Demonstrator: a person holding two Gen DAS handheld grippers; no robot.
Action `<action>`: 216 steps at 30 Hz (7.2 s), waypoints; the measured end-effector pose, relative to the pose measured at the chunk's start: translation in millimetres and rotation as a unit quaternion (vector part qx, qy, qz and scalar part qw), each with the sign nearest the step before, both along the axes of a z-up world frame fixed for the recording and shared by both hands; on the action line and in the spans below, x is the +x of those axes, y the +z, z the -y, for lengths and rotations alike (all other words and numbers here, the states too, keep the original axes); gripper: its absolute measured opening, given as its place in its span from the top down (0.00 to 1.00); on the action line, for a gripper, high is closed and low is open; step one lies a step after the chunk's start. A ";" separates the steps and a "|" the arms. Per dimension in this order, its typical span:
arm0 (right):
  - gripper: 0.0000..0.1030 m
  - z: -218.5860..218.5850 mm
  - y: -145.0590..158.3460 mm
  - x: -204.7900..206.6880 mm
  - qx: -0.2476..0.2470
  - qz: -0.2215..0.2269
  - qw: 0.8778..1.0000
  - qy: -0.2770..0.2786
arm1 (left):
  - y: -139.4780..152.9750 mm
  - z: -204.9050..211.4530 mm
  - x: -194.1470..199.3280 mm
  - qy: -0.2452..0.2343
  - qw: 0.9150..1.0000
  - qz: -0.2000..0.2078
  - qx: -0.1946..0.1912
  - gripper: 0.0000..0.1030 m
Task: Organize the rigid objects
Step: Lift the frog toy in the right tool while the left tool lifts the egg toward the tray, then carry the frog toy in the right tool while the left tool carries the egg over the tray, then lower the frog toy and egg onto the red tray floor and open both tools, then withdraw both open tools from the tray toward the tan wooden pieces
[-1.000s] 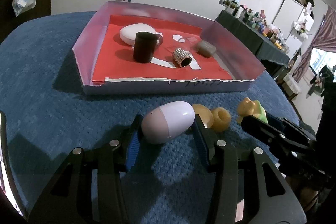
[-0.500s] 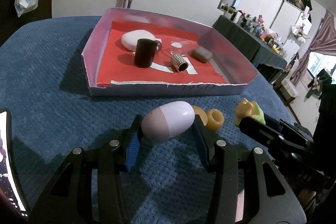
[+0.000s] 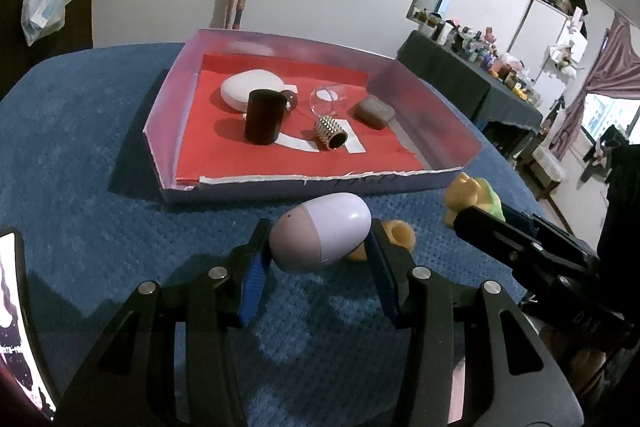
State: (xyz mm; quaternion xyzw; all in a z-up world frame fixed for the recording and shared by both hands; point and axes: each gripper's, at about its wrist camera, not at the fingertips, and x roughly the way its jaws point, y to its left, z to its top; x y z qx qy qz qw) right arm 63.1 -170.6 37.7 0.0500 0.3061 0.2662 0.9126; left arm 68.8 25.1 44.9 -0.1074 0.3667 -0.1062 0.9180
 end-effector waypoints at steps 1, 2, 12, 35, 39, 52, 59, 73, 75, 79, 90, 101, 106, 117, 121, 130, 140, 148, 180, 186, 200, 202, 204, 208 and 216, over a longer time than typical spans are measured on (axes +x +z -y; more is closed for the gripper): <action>0.50 0.4 1.6 0.4 0.000 0.001 1.000 0.000 | 1.1 0.4 0.5 -0.001 1.000 0.001 0.000 0.57; 0.50 0.5 3.0 1.4 0.002 0.002 1.000 0.001 | 2.0 0.5 1.1 -0.001 1.000 0.002 0.000 0.57; 0.50 2.0 6.8 7.0 0.003 0.002 1.000 0.003 | 9.8 -2.1 6.0 0.001 1.000 0.013 0.000 0.57; 0.50 -0.5 20.7 44.1 -0.009 0.000 1.000 0.009 | 13.4 -9.4 31.2 -0.009 1.000 0.005 -0.001 0.57; 0.50 -1.7 21.7 51.7 -0.013 0.000 1.000 0.009 | 13.8 -11.5 38.8 -0.007 1.000 0.002 0.004 0.57; 0.50 1.9 13.2 90.1 -0.018 -0.033 0.999 0.007 | 11.4 -13.7 70.6 -0.001 1.000 -0.014 0.013 0.57; 0.50 -5.2 7.3 113.8 -0.051 -0.036 0.998 -0.009 | -2.0 -15.3 89.4 0.009 0.999 -0.036 0.018 0.57; 0.50 -9.4 -17.0 153.5 -0.081 -0.071 0.994 -0.032 | -24.3 -7.6 117.8 0.029 0.997 -0.056 0.047 0.57; 0.50 -10.1 -18.2 156.5 -0.084 -0.071 0.993 -0.036 | -23.5 -6.0 118.5 0.031 0.997 -0.053 0.052 0.57; 0.50 -15.0 -19.8 161.3 -0.091 -0.071 0.993 -0.039 | -23.6 -5.0 121.1 0.030 0.997 -0.053 0.051 0.57; 0.50 -19.4 -25.0 168.0 -0.097 -0.072 0.992 -0.044 | -24.3 -9.3 127.4 0.034 0.997 -0.056 0.043 0.57; 0.50 -18.0 -26.1 173.0 -0.095 -0.072 0.992 -0.047 | -25.5 -9.8 126.3 0.037 0.997 -0.057 0.042 0.57; 0.50 -17.3 -26.8 173.8 -0.091 -0.069 0.992 -0.049 | -25.9 -10.1 126.7 0.036 0.997 -0.058 0.039 0.57; 0.50 -21.6 -30.8 178.8 -0.106 -0.070 0.990 -0.056 | -29.0 -8.6 128.0 0.036 0.996 -0.064 0.041 0.57; 0.50 -22.1 -30.6 178.5 -0.108 -0.070 0.990 -0.057 | -28.9 -8.4 128.1 0.035 0.996 -0.065 0.041 0.57; 0.50 -22.0 -31.1 179.1 -0.107 -0.071 0.990 -0.057 | -30.1 -6.3 129.7 0.037 0.996 -0.065 0.049 0.57; 0.50 -22.2 -32.3 178.8 -0.106 -0.073 0.990 -0.057 | -29.6 -7.4 129.9 0.045 0.995 -0.067 0.053 0.42; 0.42 -20.2 -30.6 176.6 -0.099 -0.072 0.991 -0.053 | -28.5 -5.3 127.2 0.047 0.995 -0.064 0.063 0.42; 0.02 -7.4 13.8 119.9 -0.047 0.000 0.998 -0.030 | -2.1 5.9 96.9 0.021 0.998 -0.020 0.052 0.05; 0.00 -1.8 20.9 110.1 -0.028 0.011 0.999 -0.027 | 5.4 11.1 86.1 0.025 0.997 -0.006 0.070 0.00; 0.00 9.1 32.0 79.3 0.008 0.028 0.999 -0.019 | 12.8 11.2 60.6 0.022 0.998 0.000 0.066 0.00; 0.00 9.3 33.0 74.9 0.010 0.029 0.999 -0.017 | 14.1 10.6 56.6 0.022 0.998 0.003 0.063 0.00; 0.00 9.4 34.6 69.1 0.012 0.032 0.999 -0.015 | 16.1 10.8 51.7 0.021 0.998 0.006 0.059 0.00; 0.00 10.7 36.2 59.7 0.014 0.036 0.999 -0.012 | 17.5 11.7 43.0 0.017 0.998 0.007 0.054 0.00; 0.00 11.0 34.4 42.0 0.017 0.040 0.999 -0.007 | 15.4 11.1 28.4 0.018 0.999 0.007 0.049 0.00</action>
